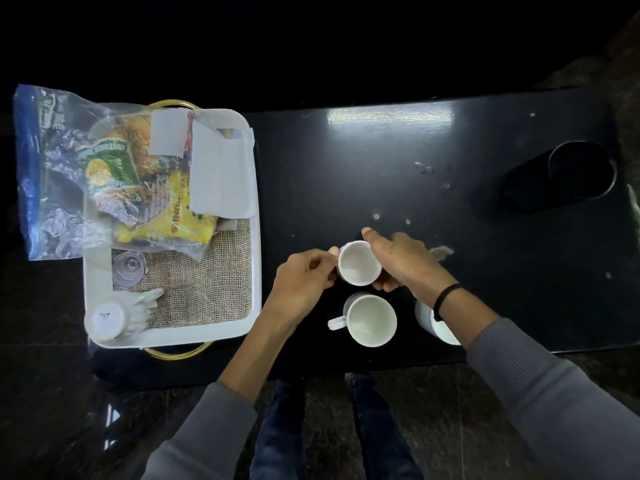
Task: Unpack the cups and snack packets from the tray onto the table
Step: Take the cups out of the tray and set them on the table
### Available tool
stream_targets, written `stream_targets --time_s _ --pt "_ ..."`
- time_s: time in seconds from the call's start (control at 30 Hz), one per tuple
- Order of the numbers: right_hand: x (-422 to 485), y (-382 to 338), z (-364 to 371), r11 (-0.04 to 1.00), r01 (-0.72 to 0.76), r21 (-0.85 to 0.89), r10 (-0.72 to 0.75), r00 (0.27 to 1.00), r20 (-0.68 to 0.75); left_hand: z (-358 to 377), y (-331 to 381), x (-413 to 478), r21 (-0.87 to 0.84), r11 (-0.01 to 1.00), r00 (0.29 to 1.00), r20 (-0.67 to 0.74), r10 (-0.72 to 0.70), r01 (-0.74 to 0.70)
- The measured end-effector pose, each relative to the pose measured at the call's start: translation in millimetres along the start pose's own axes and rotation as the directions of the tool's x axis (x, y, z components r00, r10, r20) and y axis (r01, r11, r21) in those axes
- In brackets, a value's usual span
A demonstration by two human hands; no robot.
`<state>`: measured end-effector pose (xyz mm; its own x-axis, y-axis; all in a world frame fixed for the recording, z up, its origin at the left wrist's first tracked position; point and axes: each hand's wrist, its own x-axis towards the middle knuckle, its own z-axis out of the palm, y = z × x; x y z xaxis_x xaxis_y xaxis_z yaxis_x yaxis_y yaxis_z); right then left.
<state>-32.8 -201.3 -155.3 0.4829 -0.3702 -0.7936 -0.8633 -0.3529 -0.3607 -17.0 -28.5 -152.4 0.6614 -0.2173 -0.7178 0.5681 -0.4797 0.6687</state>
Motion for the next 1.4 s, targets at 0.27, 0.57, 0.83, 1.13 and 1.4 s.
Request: stream_targets --time_s 0.27,0.57,0.83,1.13,1.4 --pt "-18 -16 -9 0.948 0.05 -0.313 -0.135 0.958 -0.253 -10 14 -16 0.288 0.957 0.986 -0.148 0.077 -0.031" --pt "-55 -78 21 0.859 0.305 -0.411 -0.417 0.883 -0.216 -61 20 -39 0.327 0.942 0.931 -0.313 0.188 -0.08" --pt "-89 -144 106 0.79 0.568 -0.231 -0.536 0.822 0.193 -152 -14 -75 0.566 0.823 0.805 -0.51 0.302 0.049" --pt "-106 -166 198 0.702 0.674 -0.231 -0.565 0.724 0.396 -211 -74 -87 0.62 0.74 0.837 -0.527 0.145 0.262" --pt "-91 -165 211 0.792 0.588 -0.163 -0.52 0.79 0.325 -215 -87 -72 0.66 0.717 0.867 -0.472 0.161 0.226"
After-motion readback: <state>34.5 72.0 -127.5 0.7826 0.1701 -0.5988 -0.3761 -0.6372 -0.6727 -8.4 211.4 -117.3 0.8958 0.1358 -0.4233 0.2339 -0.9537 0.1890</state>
